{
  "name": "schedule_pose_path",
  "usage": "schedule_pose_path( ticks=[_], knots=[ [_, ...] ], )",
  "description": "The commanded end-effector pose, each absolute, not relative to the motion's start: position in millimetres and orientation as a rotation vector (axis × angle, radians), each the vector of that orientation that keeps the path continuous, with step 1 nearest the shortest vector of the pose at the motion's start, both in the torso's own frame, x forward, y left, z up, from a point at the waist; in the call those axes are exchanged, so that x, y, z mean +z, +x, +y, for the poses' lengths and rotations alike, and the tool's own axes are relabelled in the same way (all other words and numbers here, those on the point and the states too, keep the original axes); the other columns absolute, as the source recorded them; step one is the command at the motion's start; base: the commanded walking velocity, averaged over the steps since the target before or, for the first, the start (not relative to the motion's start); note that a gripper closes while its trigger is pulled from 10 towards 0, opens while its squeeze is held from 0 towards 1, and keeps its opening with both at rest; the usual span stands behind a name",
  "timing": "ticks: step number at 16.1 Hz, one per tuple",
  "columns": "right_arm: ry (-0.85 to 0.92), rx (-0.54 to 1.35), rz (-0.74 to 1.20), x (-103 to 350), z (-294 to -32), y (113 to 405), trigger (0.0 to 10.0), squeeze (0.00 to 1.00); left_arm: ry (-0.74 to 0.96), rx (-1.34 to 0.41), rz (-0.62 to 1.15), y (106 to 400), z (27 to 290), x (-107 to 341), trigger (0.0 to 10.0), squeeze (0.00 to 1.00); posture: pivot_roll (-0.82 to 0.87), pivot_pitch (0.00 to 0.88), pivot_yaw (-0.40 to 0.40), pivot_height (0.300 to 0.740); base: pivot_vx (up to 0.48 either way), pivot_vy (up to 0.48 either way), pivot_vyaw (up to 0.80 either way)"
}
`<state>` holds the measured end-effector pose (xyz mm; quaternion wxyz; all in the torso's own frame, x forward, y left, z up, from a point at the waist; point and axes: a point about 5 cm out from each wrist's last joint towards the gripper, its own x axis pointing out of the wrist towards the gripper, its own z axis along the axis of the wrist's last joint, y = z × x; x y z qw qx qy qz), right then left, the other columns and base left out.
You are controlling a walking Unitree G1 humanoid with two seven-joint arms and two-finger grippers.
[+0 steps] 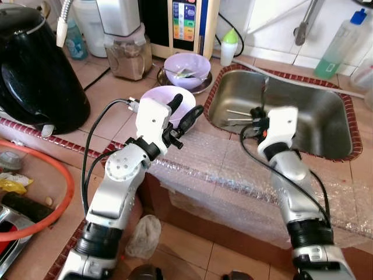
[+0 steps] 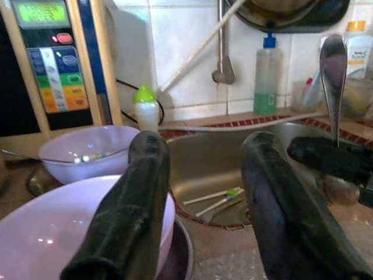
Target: Kitchen organization
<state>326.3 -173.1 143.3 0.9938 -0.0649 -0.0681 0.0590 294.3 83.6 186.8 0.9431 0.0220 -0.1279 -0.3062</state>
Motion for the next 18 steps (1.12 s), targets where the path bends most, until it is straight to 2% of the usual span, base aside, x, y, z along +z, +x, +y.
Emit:
schedule_pose_path(
  ticks=[1,3,7,8,9,14,18],
  knots=[
    [-0.147,0.086,-0.179,150,-180,321,0.0,0.00,0.089,-0.561,-0.249,290,96,184,10.0,1.00,-0.04,0.034,0.030,0.740,0.000,0.000,0.00],
    [-0.170,0.082,-0.191,150,-181,318,0.0,0.00,0.092,-0.523,-0.239,286,103,182,10.0,1.00,-0.03,0.035,0.024,0.740,0.000,0.000,0.00],
    [-0.157,0.063,-0.237,158,-174,316,0.0,0.00,0.087,-0.531,-0.219,276,97,182,10.0,1.00,-0.02,0.022,0.006,0.740,0.000,0.000,0.00],
    [-0.146,0.061,-0.211,154,-169,318,8.2,0.00,0.075,-0.543,-0.203,274,94,177,10.0,0.00,-0.01,0.015,0.008,0.740,0.000,0.000,0.00],
    [-0.141,0.062,-0.207,153,-168,318,10.0,0.00,0.057,-0.545,-0.199,274,93,177,10.0,0.00,-0.01,0.003,0.012,0.740,0.000,0.000,-0.67],
    [-0.125,0.068,-0.209,153,-166,319,10.0,0.00,0.068,-0.586,-0.210,272,86,179,10.0,0.00,-0.02,0.000,0.022,0.740,0.000,0.000,-0.80],
    [-0.110,0.089,-0.217,152,-161,318,10.0,0.00,0.060,-0.581,-0.214,272,85,180,10.0,0.00,-0.02,0.000,0.021,0.740,0.132,0.000,0.00]
  ],
)
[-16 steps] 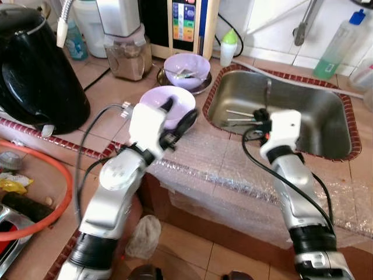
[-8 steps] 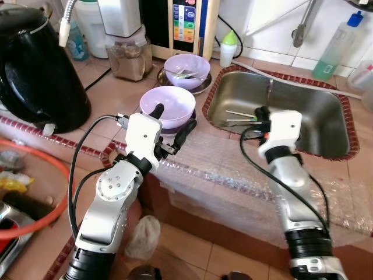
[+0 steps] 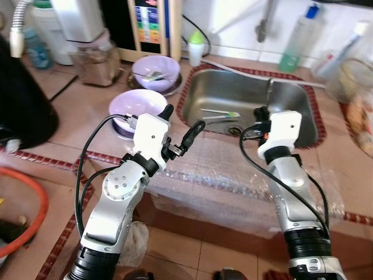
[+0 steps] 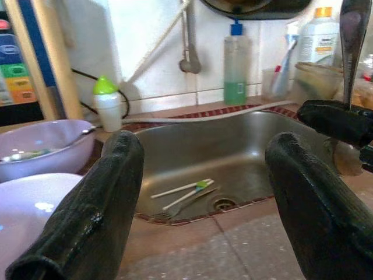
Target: Kitchen organization
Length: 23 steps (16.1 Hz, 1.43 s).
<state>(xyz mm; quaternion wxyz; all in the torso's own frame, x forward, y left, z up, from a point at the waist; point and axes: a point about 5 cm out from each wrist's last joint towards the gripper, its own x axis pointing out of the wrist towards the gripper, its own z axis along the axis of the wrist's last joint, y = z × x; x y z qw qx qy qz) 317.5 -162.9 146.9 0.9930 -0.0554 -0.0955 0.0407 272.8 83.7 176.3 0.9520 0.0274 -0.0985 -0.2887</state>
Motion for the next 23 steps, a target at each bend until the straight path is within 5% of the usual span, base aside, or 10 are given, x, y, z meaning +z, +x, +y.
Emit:
schedule_pose_path(
  ticks=[1,11,23],
  knots=[
    [-0.108,0.102,-0.219,153,-159,318,10.0,0.00,0.057,-0.583,-0.215,272,84,181,10.0,0.00,-0.02,0.000,0.020,0.740,0.285,0.000,0.00],
    [-0.103,0.098,-0.227,154,-161,320,10.0,0.00,0.060,-0.606,-0.213,270,80,181,10.0,0.00,-0.02,0.009,0.027,0.740,0.345,0.000,0.00],
    [-0.112,0.093,-0.218,154,-165,324,10.0,0.00,0.053,-0.616,-0.172,257,78,169,10.0,0.00,-0.02,0.020,0.014,0.740,0.000,0.000,0.00]
  ],
)
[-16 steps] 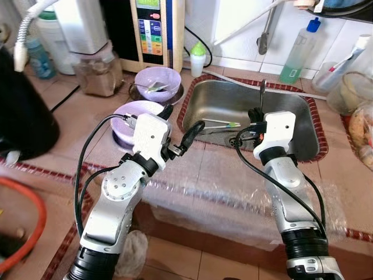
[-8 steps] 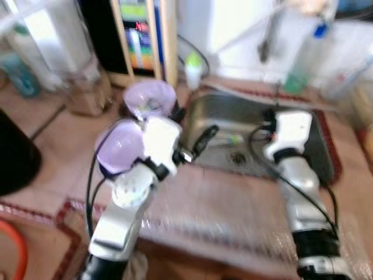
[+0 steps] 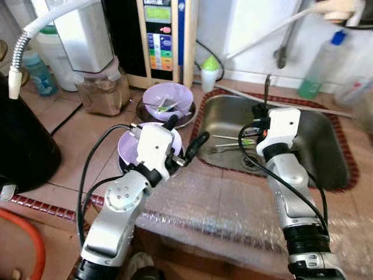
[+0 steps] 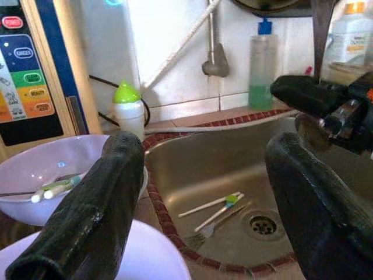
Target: Kitchen organization
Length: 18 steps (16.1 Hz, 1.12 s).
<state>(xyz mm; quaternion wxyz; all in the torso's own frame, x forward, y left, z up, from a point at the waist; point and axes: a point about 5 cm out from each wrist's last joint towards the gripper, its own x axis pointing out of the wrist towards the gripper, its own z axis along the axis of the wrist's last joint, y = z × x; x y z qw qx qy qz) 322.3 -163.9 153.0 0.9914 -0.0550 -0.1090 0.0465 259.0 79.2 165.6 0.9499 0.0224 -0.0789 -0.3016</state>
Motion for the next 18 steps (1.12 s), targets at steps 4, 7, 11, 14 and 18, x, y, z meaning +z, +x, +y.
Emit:
schedule_pose_path(
  ticks=[4,7,11,14,18],
  knots=[
    [-0.121,0.100,-0.216,153,-164,324,10.0,0.00,0.051,-0.621,-0.171,258,78,169,10.0,0.00,-0.01,0.024,0.016,0.740,0.000,-0.302,0.00],
    [-0.121,0.103,-0.212,151,-163,323,10.0,0.00,0.051,-0.626,-0.167,257,78,168,10.0,0.00,-0.01,0.024,0.021,0.740,0.000,-0.480,0.00],
    [-0.121,0.113,-0.211,151,-162,324,10.0,0.00,0.059,-0.631,-0.169,258,77,168,10.0,0.00,-0.02,0.023,0.021,0.740,0.000,-0.472,0.00],
    [-0.125,0.126,-0.207,151,-161,325,10.0,0.00,0.033,-0.591,-0.175,259,80,170,10.0,0.00,-0.01,0.024,0.019,0.740,0.000,-0.140,0.00],
    [-0.124,0.162,-0.217,151,-157,324,10.0,0.00,0.058,-0.521,-0.180,262,87,169,10.0,0.00,-0.01,0.023,0.022,0.740,0.000,0.000,0.39]
  ],
)
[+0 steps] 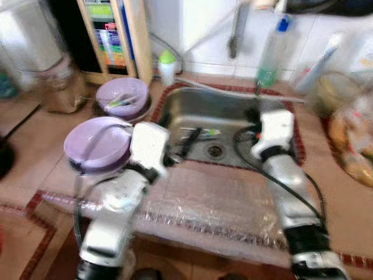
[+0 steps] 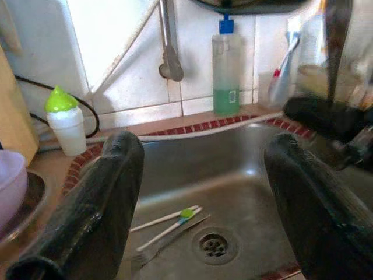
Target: Kitchen organization
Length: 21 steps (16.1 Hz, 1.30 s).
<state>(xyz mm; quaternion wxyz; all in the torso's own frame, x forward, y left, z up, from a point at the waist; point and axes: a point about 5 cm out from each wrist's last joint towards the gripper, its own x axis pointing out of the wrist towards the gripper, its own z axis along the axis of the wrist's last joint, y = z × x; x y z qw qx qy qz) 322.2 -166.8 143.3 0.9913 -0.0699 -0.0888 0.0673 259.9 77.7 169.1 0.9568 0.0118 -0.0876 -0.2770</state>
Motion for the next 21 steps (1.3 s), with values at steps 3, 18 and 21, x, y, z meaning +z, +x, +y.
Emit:
schedule_pose_path(
  ticks=[3,18,21],
  knots=[
    [-0.115,0.169,-0.216,150,-154,324,10.0,0.00,0.097,-0.413,-0.192,269,100,170,10.0,0.00,-0.01,0.023,0.024,0.740,0.000,0.000,0.73],
    [-0.055,0.235,0.010,124,-138,361,10.0,1.00,0.089,-0.589,-0.050,260,87,151,10.0,0.00,0.01,0.038,0.028,0.740,0.000,0.000,0.07],
    [-0.013,0.238,0.051,117,-129,364,10.0,1.00,0.102,-0.626,-0.014,263,87,149,10.0,0.00,0.01,0.037,0.029,0.740,0.000,0.000,0.00]
  ],
)
